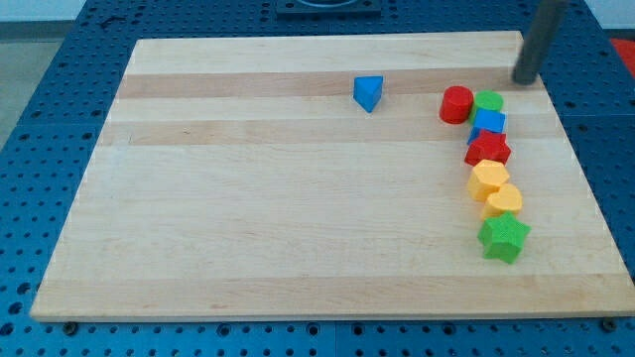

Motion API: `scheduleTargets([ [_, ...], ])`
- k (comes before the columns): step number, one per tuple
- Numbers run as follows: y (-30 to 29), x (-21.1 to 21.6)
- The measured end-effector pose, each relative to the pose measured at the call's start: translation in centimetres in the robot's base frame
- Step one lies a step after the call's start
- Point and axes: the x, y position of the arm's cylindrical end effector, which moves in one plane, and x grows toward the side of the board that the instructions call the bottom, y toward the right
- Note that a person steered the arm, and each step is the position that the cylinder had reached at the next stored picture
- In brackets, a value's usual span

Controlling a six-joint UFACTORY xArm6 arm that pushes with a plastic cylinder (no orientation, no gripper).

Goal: Push red circle and green circle to the blue triangle

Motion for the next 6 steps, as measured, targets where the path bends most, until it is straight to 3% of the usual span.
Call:
scheduleTargets([
  [2, 0.9, 4.4],
  [6, -14.4, 5.2],
])
